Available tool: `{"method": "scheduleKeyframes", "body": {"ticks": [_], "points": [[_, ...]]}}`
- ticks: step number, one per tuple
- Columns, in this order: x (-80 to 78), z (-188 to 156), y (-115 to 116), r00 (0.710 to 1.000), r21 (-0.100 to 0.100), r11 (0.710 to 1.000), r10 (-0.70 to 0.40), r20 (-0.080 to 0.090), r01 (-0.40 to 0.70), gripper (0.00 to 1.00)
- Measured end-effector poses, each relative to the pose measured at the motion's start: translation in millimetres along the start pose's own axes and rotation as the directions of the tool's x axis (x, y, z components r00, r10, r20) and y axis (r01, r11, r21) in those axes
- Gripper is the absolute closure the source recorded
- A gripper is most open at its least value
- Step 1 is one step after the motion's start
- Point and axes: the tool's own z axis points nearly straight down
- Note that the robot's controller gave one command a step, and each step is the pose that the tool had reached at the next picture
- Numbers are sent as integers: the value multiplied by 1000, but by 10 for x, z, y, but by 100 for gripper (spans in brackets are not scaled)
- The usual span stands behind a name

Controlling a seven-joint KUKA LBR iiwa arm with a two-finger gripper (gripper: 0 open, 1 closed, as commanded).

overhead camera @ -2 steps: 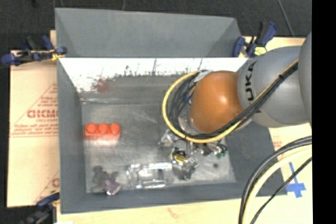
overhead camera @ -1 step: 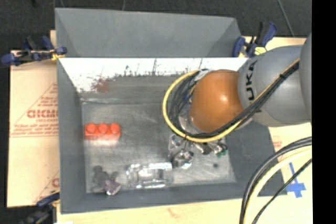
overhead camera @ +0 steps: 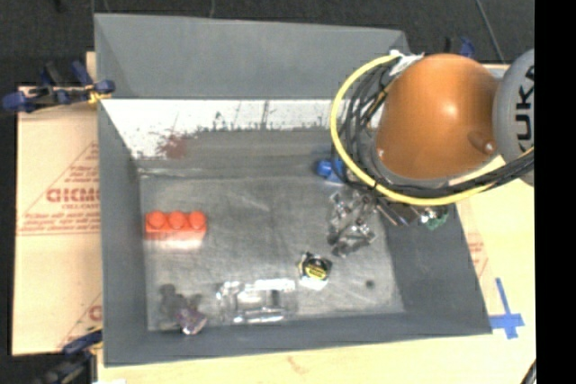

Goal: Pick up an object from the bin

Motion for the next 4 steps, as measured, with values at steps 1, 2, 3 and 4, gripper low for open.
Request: {"method": "scheduleKeyframes", "body": {"ticks": [1,2,3,4], "points": [[7,43,19,1000,-7,1000,1,-6,-1,0],[59,1440,-67,1000,-8,1000,9,-5,-9,0],[55,1416,-68,1000,-6,1000,8,-5,-8,100],[59,1417,-70,1000,-6,1000,8,-5,-8,0]]}}
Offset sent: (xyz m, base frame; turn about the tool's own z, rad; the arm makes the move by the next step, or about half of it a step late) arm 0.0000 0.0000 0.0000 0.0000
